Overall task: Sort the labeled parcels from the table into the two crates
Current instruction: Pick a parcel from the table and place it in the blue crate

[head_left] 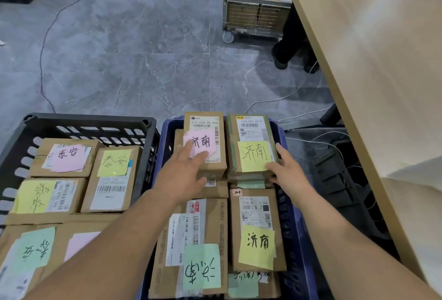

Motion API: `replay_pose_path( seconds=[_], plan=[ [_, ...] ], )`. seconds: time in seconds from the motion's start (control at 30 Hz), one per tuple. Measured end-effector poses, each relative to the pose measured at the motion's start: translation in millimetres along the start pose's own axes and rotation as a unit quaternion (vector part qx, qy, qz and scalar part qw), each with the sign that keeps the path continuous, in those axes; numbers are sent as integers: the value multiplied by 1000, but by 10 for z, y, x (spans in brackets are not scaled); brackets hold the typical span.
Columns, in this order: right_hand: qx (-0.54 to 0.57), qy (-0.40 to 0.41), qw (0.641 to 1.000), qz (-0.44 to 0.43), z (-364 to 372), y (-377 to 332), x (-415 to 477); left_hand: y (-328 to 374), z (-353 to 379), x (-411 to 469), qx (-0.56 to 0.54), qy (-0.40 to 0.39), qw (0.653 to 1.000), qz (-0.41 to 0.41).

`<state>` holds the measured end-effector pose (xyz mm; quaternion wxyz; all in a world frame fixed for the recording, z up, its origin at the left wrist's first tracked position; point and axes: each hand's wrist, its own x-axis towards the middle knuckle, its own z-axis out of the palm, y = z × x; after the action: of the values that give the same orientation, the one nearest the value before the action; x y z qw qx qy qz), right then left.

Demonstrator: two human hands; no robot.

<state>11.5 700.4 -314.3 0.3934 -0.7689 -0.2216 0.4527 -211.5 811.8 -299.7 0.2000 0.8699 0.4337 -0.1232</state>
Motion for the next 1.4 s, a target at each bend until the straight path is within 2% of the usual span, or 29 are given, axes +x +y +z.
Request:
replay_pose_path(
  seconds=[0.23, 0.37, 0.4, 0.47, 0.53, 0.57, 0.67, 0.77, 0.9, 1.0, 1.2, 1.4],
  plan=[
    [-85, -13, 995, -50, 74, -122, -183, 152, -29, -82, 100, -22, 994, 28],
    [-98, 7, 993, -59, 64, -93, -181, 326, 8, 13, 85, -40, 994, 52],
    [-94, 11, 994, -56, 54, -62, -182, 346, 20, 44, 69, -33, 996, 56],
    [-79, 8, 995, -57, 25, 0, -161, 322, 22, 112, 23, 33, 998, 49],
    [-61, 3, 997, -47, -5, 45, -127, 229, 3, 173, -28, 118, 993, -14],
    [-52, 5, 998, -36, -21, 52, -109, 168, -6, 203, -55, 134, 988, -54],
    [-51, -1, 998, -26, -29, 68, -22, 54, 23, 280, -151, 73, 979, -118],
    [-56, -7, 998, -27, 6, 81, 24, 61, 59, 298, -161, 67, 980, -94],
    [-32, 23, 999, -38, -57, 79, 47, 105, 94, 288, -155, 60, 983, -78],
    [-74, 45, 996, -36, -145, 81, 43, 137, 116, 305, -153, 35, 985, -71],
    [-134, 22, 990, -32, -112, 140, 134, 80, 103, 333, -145, 27, 987, -65],
    [-258, 20, 962, -84, -109, 29, -23, 97, 37, 142, -117, 73, 988, -70]
  ],
)
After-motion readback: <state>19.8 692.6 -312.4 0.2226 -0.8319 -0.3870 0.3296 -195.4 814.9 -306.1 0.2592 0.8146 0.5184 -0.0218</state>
